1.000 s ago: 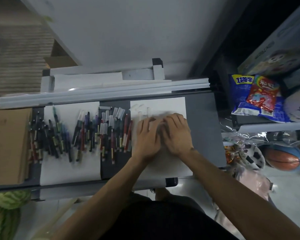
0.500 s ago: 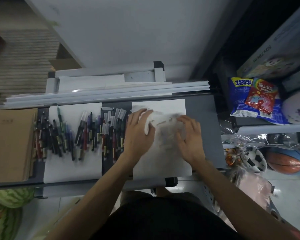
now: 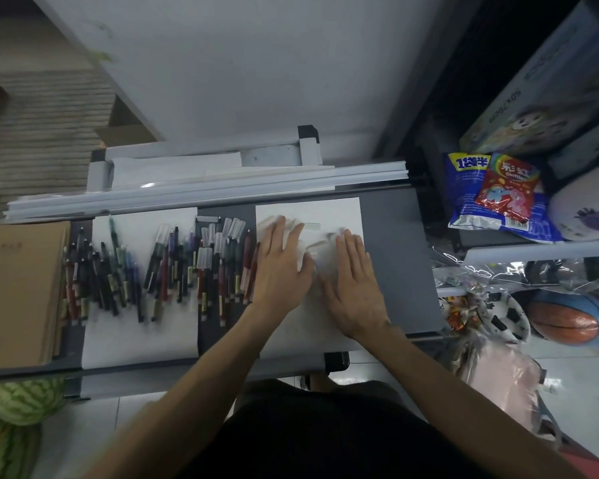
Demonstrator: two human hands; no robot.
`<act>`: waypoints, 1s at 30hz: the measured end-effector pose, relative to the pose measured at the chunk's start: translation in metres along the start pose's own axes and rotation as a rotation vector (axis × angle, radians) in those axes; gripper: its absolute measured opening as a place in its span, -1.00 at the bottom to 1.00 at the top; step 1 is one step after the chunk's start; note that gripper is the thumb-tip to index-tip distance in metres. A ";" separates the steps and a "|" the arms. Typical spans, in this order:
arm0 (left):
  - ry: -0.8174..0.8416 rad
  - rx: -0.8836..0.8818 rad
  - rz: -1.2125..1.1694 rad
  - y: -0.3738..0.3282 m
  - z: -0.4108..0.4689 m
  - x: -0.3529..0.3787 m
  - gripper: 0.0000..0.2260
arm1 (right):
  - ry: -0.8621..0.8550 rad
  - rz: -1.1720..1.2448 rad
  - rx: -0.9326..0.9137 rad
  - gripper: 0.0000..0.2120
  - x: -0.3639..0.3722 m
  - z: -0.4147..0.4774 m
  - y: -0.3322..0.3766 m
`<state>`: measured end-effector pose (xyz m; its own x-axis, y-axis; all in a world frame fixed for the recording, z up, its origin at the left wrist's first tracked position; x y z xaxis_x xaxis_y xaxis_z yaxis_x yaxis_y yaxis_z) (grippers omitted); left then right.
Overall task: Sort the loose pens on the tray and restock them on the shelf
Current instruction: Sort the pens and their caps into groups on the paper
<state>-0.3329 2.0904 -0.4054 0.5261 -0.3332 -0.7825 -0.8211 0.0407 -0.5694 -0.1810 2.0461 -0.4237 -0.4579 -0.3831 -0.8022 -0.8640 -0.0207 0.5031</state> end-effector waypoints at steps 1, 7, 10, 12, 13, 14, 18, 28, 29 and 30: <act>-0.002 0.013 -0.003 -0.003 -0.002 0.002 -0.48 | -0.005 -0.026 0.003 -0.26 0.001 0.002 0.000; -0.053 0.019 -0.024 0.000 0.000 -0.006 -0.50 | -0.034 0.100 -0.020 -0.25 -0.006 0.010 0.004; -0.040 -0.020 -0.041 0.005 0.011 -0.014 -0.49 | -0.051 0.104 -0.029 -0.27 -0.011 0.017 0.004; -0.013 -0.013 -0.022 0.004 0.015 -0.010 -0.51 | -0.054 0.099 -0.035 -0.29 -0.011 0.022 0.005; -0.007 -0.004 -0.006 0.001 0.015 -0.007 -0.51 | -0.052 0.103 -0.037 -0.30 -0.010 0.024 0.005; -0.003 0.002 0.004 -0.001 0.013 -0.003 -0.50 | -0.050 0.108 -0.037 -0.30 -0.009 0.026 0.005; -0.001 0.011 -0.045 -0.012 0.000 0.016 -0.51 | -0.043 0.081 -0.042 -0.30 -0.005 0.027 0.004; 0.027 0.036 -0.149 -0.019 -0.013 0.009 -0.50 | -0.048 0.047 -0.101 -0.34 -0.012 0.023 0.004; 0.030 0.038 -0.133 -0.015 -0.015 0.003 -0.53 | -0.045 0.040 -0.105 -0.36 -0.015 0.022 0.004; 0.034 0.034 -0.111 -0.010 -0.016 -0.004 -0.55 | -0.040 0.030 -0.111 -0.37 -0.018 0.020 0.005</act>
<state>-0.3303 2.0760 -0.3918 0.6049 -0.3688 -0.7057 -0.7501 0.0335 -0.6605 -0.1812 2.0713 -0.4126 -0.4935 -0.3479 -0.7971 -0.8221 -0.1125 0.5581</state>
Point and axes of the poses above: each hand's wrist, its own z-axis towards the middle knuckle, its own x-axis out of the palm, y = z × x, the point moved 6 cm from there along z, towards the middle knuckle, and after that the axes turned 10 degrees about y, right-handed, at the moved point
